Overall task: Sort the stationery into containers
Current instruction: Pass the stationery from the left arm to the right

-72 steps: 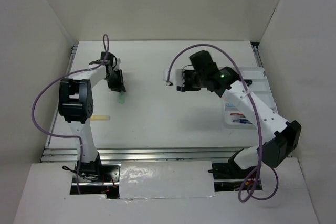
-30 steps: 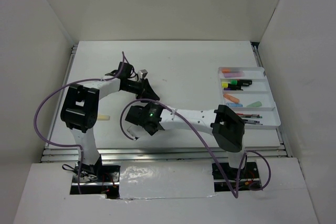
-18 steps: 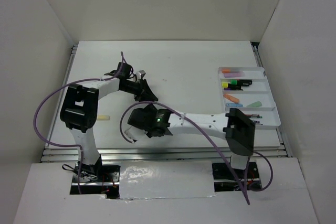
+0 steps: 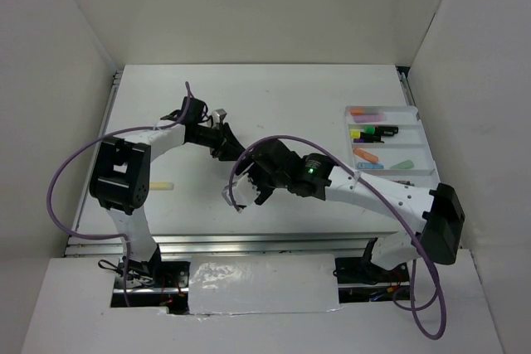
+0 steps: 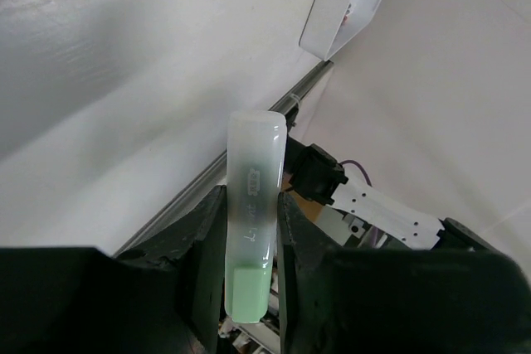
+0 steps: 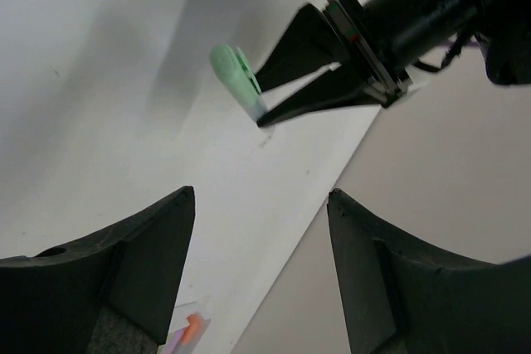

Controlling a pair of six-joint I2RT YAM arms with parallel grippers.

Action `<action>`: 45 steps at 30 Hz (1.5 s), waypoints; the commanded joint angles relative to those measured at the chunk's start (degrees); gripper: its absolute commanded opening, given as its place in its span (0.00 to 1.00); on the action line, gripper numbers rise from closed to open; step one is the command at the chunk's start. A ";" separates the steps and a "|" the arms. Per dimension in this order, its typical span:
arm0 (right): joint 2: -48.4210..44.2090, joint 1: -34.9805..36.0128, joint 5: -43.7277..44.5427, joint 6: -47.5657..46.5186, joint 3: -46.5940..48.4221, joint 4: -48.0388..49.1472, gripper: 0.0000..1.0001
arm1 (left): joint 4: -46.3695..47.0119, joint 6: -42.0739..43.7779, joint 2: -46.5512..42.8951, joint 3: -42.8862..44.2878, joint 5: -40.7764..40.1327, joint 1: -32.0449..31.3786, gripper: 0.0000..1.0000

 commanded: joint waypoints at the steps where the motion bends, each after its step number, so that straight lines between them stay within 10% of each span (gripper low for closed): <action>1: 2.16 -0.37 -6.75 -4.72 3.72 -2.92 0.71 | 2.17 -3.00 -0.39 -0.72 3.13 0.16 0.03; 16: 11.22 -2.30 -18.28 -14.75 13.92 -13.22 0.74 | 9.03 -9.33 -0.13 -4.76 7.17 -0.01 0.02; 45: 22.30 -2.92 -7.22 -15.45 20.61 -22.89 0.36 | 9.29 -9.24 1.45 -3.71 7.61 -0.19 0.03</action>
